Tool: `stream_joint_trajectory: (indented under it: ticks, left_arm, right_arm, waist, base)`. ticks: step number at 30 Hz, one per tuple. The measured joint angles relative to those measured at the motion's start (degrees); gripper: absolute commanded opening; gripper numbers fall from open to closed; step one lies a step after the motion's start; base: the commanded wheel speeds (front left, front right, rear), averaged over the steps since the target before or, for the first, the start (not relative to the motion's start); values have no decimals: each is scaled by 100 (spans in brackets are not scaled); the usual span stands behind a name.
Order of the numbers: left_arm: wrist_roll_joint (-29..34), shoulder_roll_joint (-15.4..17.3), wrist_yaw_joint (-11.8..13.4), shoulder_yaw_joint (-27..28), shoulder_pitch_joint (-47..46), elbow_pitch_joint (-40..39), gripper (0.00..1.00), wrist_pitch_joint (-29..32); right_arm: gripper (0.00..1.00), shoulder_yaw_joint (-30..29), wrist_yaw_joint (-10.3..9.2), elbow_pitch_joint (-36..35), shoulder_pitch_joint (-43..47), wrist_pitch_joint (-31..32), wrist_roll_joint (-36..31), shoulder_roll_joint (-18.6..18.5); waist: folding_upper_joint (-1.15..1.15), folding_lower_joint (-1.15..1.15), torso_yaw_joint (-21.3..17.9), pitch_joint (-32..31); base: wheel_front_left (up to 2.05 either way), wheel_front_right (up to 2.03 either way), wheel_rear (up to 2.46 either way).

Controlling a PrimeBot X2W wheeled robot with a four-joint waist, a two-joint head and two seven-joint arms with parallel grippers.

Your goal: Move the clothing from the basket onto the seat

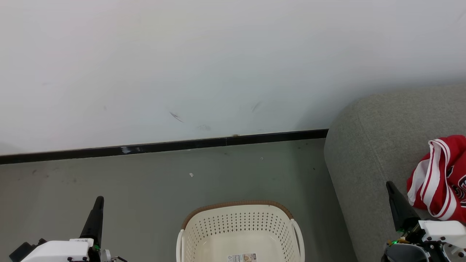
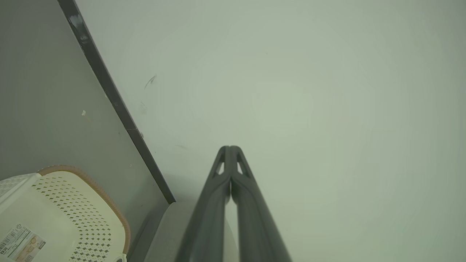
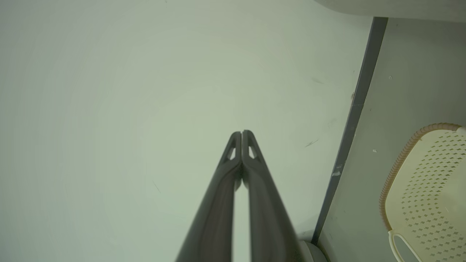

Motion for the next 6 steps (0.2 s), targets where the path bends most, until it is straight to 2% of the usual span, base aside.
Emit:
stream_joint_trajectory:
  ticks: [6]
  left_arm:
    - [0, 0, 0, 0, 0, 0, 0, 0]
  right_arm:
    - [0, -3, 1, 1, -1, 0, -1, 1]
  waist:
    - [0, 0, 0, 0]
  base:
    - [0, 0, 0]
